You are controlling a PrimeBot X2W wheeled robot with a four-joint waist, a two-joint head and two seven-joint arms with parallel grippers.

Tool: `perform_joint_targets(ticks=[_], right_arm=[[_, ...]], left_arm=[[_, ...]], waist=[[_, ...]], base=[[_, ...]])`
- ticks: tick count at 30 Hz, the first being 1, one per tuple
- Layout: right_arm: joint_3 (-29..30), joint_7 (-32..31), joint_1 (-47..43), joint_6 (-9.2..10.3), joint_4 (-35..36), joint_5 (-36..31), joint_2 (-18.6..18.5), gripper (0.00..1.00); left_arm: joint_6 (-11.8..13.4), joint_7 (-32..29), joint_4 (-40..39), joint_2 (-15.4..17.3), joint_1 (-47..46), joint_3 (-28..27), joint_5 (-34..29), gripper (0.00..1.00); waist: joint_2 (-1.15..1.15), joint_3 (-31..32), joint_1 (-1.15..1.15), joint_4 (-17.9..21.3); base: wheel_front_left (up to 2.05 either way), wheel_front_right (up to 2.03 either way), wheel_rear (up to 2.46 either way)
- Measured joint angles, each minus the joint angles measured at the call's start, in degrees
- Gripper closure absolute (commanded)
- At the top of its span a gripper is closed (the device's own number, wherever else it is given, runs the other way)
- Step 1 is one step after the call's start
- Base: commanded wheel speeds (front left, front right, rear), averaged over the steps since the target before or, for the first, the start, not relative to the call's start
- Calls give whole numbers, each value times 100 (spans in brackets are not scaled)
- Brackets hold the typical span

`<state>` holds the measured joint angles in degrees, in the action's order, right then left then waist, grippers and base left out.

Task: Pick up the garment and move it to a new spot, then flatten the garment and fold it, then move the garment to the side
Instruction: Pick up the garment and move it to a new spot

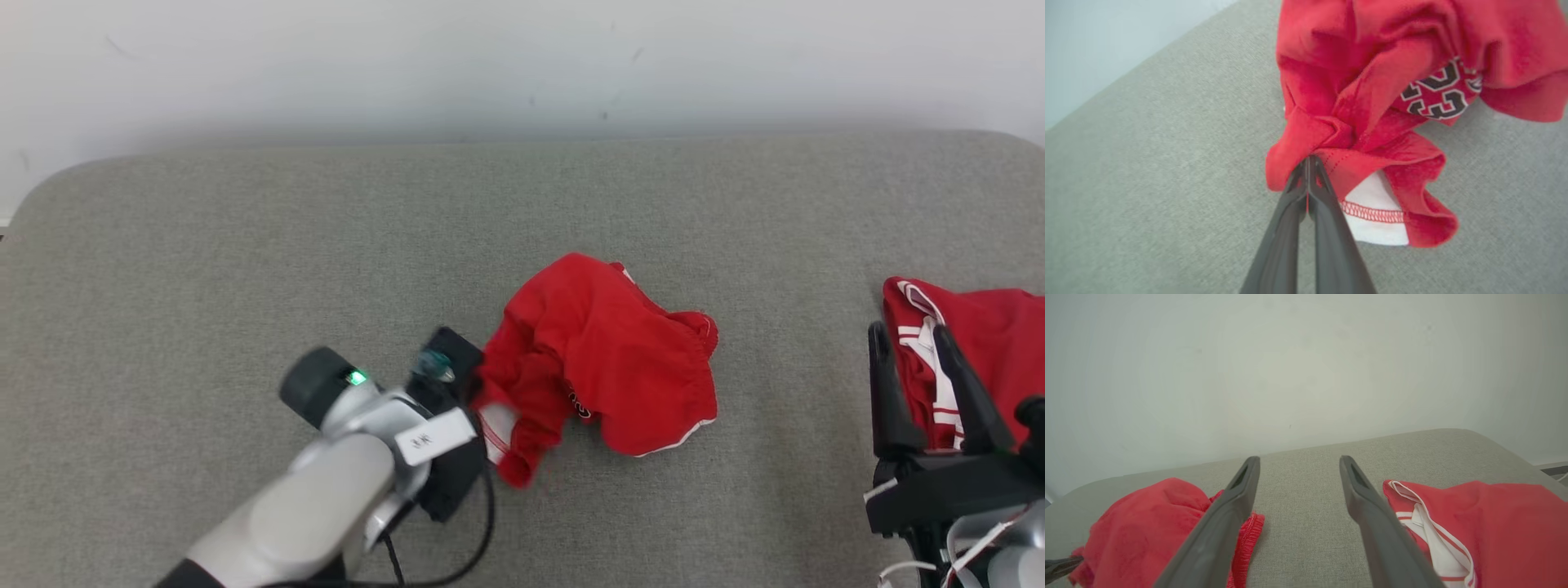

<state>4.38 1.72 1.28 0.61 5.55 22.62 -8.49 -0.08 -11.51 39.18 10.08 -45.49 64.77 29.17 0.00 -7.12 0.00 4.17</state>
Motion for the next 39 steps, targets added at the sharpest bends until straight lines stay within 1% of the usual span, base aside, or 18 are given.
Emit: perform_joint_targets(ticks=[5,9,13,14,19,21,25,30,35,39], right_arm=[[12,14,-114,41,-31,33,21,0],[-18,31,-120,41,-35,41,36,0],[-47,31,-185,40,-29,41,43,0],[-42,31,-210,40,-31,42,43,0],[-97,30,-209,40,-32,43,57,0],[-107,30,-211,40,-24,47,82,0],[-199,27,-185,31,-65,47,105,0],[-250,27,-173,21,-137,48,143,0],[-311,27,-104,14,-178,51,189,0],[-397,29,13,-10,-214,54,219,0]], left_arm=[[426,236,-376,381,-127,-413,1,100],[620,458,-690,614,-143,-831,63,100],[672,653,-992,831,-155,-1187,100,100],[713,722,-1076,859,-166,-1249,82,100],[715,1060,-1538,957,-210,-1518,-101,100],[717,1185,-1726,984,-265,-1594,-263,100],[717,1230,-1823,969,-423,-1684,-417,100],[717,1229,-1842,894,-437,-1579,-637,100],[712,1204,-1803,593,-815,-1311,-808,100],[603,1150,-1649,250,-1117,-1063,-977,100]], waist=[[0,109,0,-105],[0,212,0,-181],[0,307,0,-238],[0,328,0,-249],[-1,409,0,-269],[0,428,0,-254],[0,453,0,-198],[0,473,0,-76],[0,468,0,78],[0,451,0,225]], base=[[0,0,0],[0,0,0],[0,0,0],[0,0,0],[0,0,0],[0,0,0],[0,0,0],[0,0,0],[0,0,0],[0,0,0]])
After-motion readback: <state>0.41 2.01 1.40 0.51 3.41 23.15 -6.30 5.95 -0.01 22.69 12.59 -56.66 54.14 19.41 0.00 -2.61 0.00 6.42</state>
